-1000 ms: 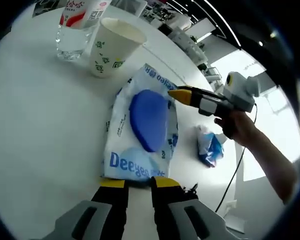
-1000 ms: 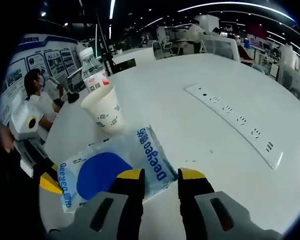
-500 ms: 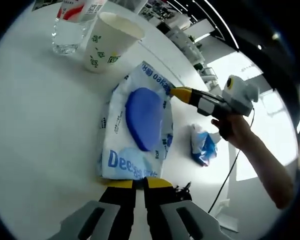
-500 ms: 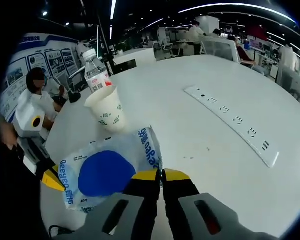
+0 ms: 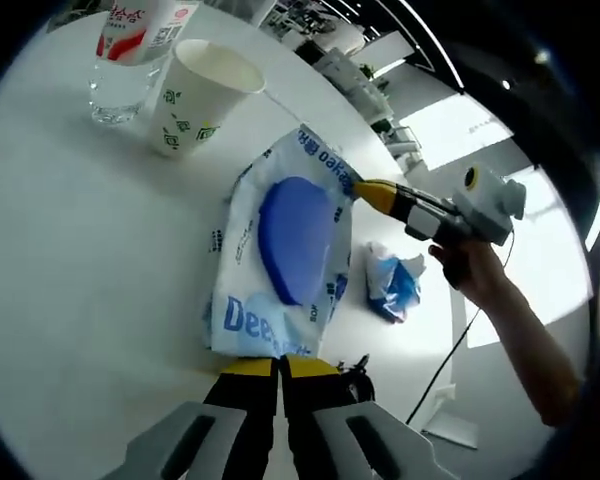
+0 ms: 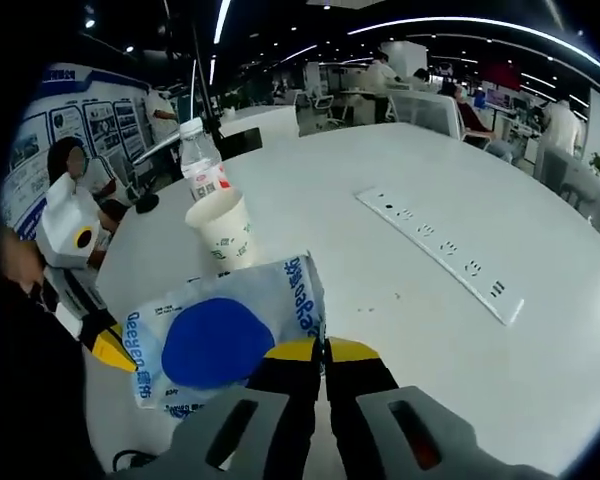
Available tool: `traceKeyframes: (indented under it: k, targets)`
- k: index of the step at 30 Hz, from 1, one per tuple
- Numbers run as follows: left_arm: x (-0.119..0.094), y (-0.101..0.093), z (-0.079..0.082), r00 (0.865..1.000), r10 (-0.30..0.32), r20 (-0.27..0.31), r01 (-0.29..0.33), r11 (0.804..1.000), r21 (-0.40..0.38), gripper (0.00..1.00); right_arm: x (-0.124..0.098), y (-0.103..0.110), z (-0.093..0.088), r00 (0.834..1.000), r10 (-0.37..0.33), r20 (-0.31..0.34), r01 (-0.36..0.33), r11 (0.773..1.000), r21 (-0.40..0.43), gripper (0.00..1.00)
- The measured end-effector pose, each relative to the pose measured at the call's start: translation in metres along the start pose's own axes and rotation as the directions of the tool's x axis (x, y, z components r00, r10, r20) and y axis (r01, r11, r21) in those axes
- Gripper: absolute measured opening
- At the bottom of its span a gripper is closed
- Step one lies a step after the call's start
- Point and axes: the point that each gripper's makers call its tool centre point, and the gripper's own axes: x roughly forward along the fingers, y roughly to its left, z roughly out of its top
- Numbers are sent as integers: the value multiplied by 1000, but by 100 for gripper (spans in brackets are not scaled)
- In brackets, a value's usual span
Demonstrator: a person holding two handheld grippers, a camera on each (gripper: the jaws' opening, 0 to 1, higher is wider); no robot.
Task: Arrange the tabletop items into an orderly group along one side of the table until the central work area is clear of visible clutter.
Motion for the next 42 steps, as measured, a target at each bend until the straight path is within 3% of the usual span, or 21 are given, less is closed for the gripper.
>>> traceKeyframes:
  k: [13, 21, 29, 42]
  targets:
    - [-7, 3, 18, 999, 23, -27, -20, 995, 103, 0, -48, -1, -15, 994, -103, 40, 99, 992, 83, 0]
    - [-11, 6, 47, 998, 45, -33, -39, 984, 172, 0, -73, 4, -34, 987, -152, 56, 142, 978, 154, 0]
    - [-9, 2, 76, 996, 80, -42, -65, 955, 289, 0, -89, 9, -43, 976, -199, 86, 174, 957, 232, 0]
    - [1, 5, 106, 992, 117, -40, -96, 934, 345, 0, -97, 24, -52, 966, -227, 125, 176, 929, 326, 0]
